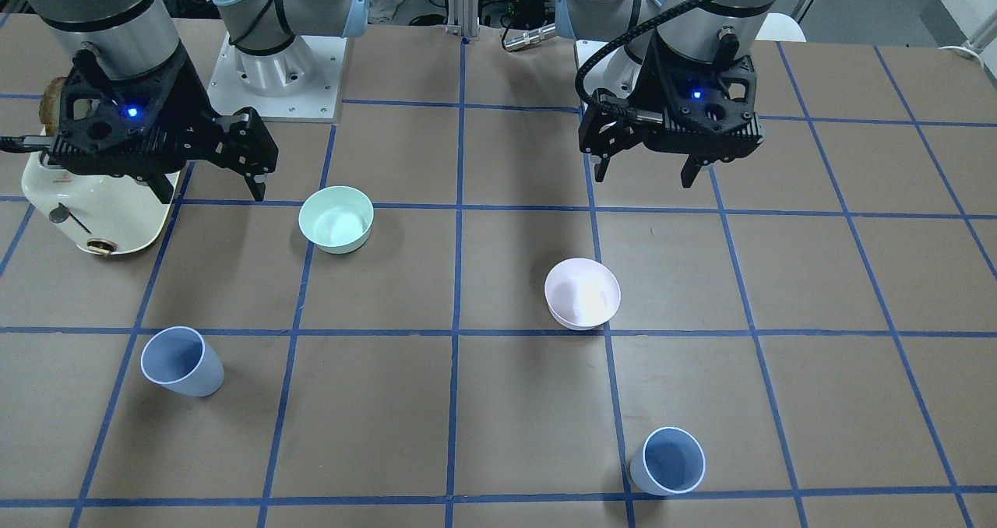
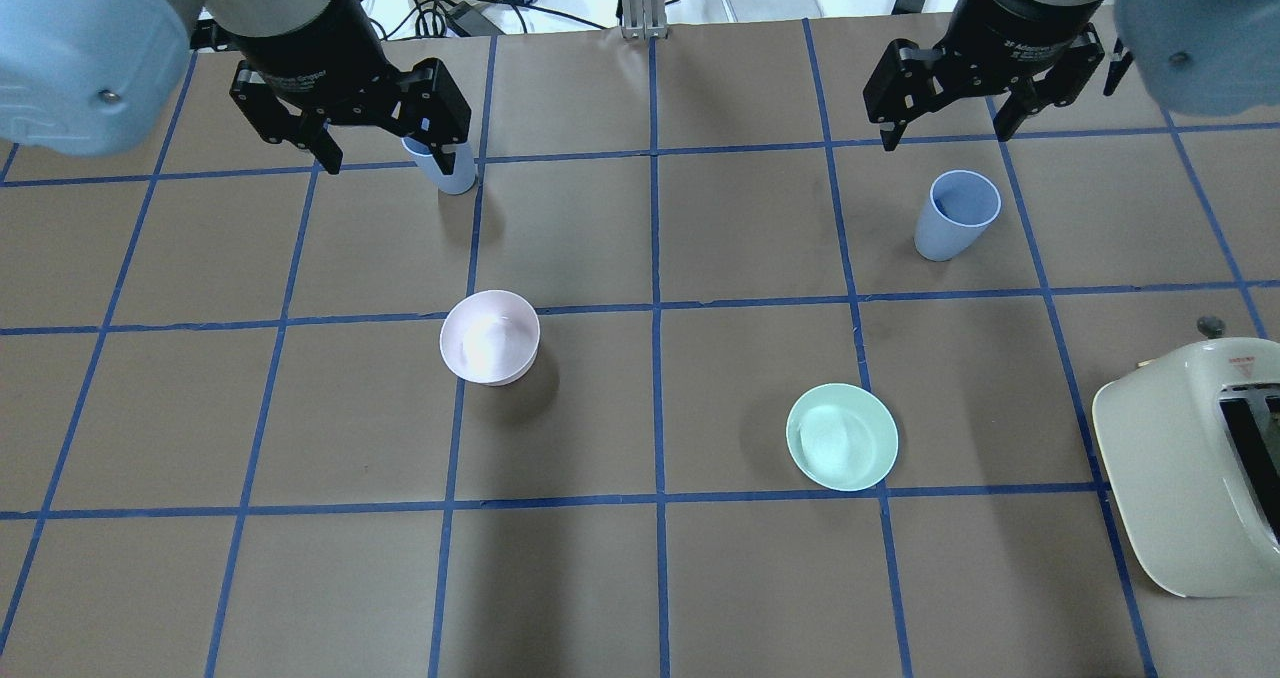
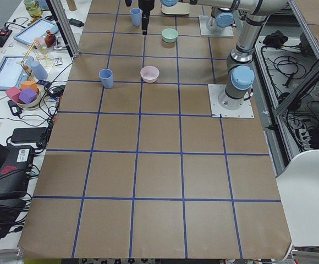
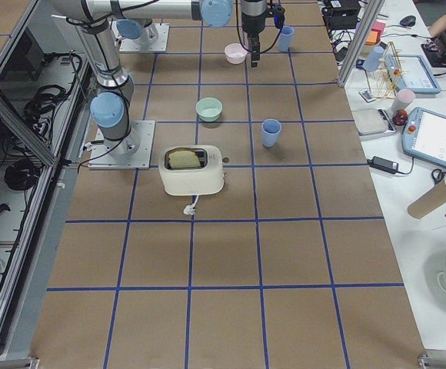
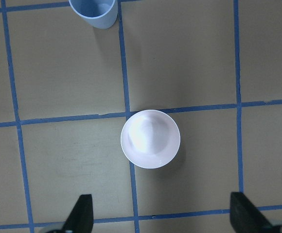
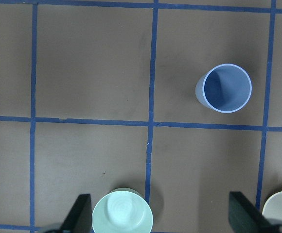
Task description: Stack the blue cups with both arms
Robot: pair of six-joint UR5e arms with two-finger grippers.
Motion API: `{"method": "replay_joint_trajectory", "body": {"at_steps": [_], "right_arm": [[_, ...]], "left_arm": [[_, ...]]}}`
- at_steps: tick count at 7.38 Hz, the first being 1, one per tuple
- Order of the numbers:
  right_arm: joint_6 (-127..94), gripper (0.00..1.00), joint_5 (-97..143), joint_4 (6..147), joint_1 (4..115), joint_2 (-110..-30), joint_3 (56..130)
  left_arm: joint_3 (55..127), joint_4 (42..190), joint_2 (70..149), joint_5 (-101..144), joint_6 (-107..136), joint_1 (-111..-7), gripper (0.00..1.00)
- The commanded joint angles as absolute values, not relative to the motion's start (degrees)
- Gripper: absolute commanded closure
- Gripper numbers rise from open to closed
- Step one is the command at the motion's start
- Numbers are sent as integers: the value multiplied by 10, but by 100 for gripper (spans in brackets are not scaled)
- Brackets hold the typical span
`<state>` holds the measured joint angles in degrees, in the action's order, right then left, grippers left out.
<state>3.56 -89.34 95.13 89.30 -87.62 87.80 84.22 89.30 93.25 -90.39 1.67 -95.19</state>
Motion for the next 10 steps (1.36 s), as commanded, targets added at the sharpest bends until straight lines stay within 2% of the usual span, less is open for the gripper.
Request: {"method": "replay_joint_trajectory", "body": {"at_steps": [1,7,8,10], "right_arm": [[36,0,-894,950,893,-876,878],[41,0,-894,956,892,-872,878],[45,0,-897,960,885,-850,867],[74,0,-899,966,838,-786,839]], "left_arm": [[839,893,933,-904,17,-952,0],[817,898,975,-895,24,-950,0],[802,895,989,-895,16,-949,0],[746,828,1092,-902,10,-947,0]]}}
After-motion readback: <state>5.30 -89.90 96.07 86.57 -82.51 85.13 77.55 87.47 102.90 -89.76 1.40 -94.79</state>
